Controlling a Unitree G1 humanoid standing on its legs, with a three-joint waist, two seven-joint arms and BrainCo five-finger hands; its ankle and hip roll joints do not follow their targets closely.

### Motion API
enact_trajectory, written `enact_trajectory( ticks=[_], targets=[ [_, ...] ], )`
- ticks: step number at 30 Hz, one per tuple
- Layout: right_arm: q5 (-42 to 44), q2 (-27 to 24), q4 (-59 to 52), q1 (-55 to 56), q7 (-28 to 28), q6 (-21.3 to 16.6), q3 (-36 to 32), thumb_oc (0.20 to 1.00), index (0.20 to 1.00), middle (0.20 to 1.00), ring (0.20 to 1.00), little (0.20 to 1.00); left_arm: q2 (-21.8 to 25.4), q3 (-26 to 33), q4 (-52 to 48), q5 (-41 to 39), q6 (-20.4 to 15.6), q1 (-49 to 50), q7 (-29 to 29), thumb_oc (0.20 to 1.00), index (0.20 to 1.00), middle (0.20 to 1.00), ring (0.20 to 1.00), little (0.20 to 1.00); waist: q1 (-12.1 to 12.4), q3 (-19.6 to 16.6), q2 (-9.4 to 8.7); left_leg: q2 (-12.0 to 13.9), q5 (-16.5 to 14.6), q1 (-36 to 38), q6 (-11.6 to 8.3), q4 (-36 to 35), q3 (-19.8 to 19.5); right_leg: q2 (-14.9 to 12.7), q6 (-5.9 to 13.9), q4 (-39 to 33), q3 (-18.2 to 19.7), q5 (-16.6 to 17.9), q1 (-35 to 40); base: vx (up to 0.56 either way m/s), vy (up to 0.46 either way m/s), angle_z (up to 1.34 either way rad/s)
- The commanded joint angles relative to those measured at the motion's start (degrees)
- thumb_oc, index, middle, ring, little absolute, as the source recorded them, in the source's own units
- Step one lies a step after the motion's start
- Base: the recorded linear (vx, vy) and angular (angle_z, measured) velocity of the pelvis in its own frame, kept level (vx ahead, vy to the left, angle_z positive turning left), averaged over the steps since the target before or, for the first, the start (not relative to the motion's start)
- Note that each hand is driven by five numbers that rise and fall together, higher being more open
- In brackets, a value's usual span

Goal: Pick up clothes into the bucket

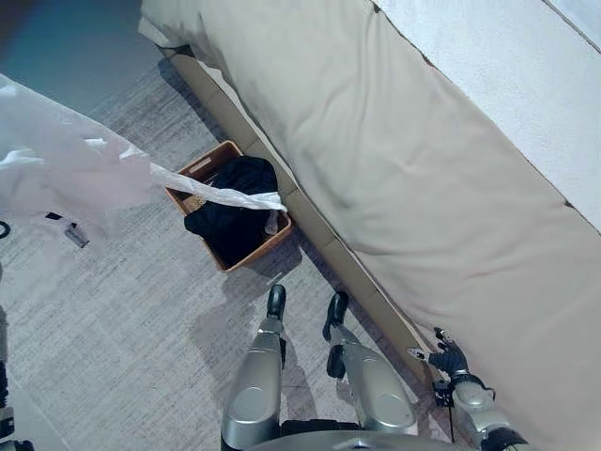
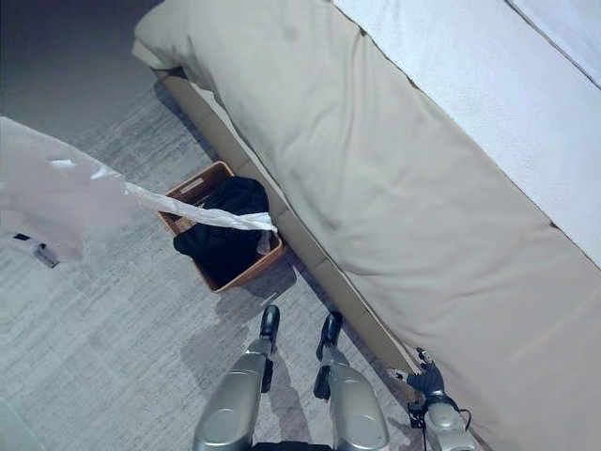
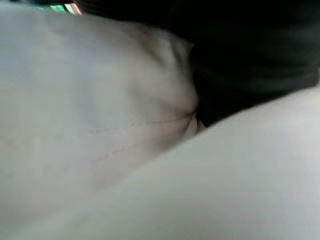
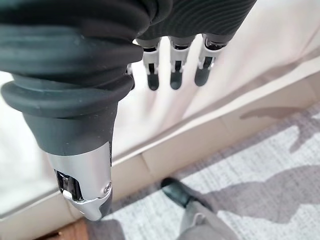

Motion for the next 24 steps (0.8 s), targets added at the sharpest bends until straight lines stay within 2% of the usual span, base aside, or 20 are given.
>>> enact_trajectory(
  ticks=[1,9,14,20,24],
  targets=[
    [-0.61,-2.51,1.84,1.26,0.39,-0.41,0.82,1.0,1.0,1.0,1.0,1.0,4.4,4.9,-0.83,0.42,-4.61,-2.15,0.12,0.2,0.2,0.2,0.2,0.2,-1.62,-5.5,0.08,0.34,-0.32,-0.46,0.46,0.37,-0.17,-6.81,6.16,5.8,0.12,-3.17,-1.49,0.0,0.0,0.0],
    [-1.15,-2.77,2.88,1.29,0.38,-0.13,0.99,1.0,1.0,1.0,1.0,1.0,7.34,4.8,-1.73,0.2,-5.11,-3.71,-0.04,0.2,0.2,0.2,0.2,0.2,-2.12,-6.66,0.16,0.69,-0.17,0.12,0.29,-0.26,0.3,-6.28,6.16,5.06,0.34,-3.01,-1.11,0.0,0.0,0.0],
    [-1.06,-2.96,2.82,1.3,0.63,-0.23,1.22,1.0,1.0,1.0,1.0,1.0,8.7,3.99,-1.14,-1.55,-5.34,-3.64,-2.18,0.2,0.2,0.2,0.2,0.2,-2.38,-7.06,0.16,0.98,-0.13,0.16,0.27,-0.25,0.66,-5.97,6.07,4.82,0.92,-2.91,-1.24,0.0,0.0,-0.01],
    [-0.84,-3.11,1.47,1.02,0.64,-0.59,1.35,1.0,1.0,1.0,1.0,1.0,5.86,0.53,-0.26,-2.73,-4.32,-3.59,-5.79,0.2,0.2,0.2,0.2,0.2,-2.79,-6.43,-0.36,1.34,0.09,-0.39,0.18,-0.08,0.76,-5.76,5.94,4.96,1.14,-2.89,-1.87,0.0,-0.001,-0.02],
    [-0.5,-3.34,-0.2,0.79,0.66,-0.97,1.23,1.0,1.0,1.0,1.0,1.0,3.22,-2.69,3.11,-1.14,-2.12,-3.44,-7.3,0.2,0.2,0.2,0.2,0.2,-3.19,-5.09,-1.61,1.54,-0.22,-1.38,0.12,1.29,0.91,-5.62,5.76,5.54,1.53,-2.99,-2.61,0.0,0.0,0.0]
  ],
)
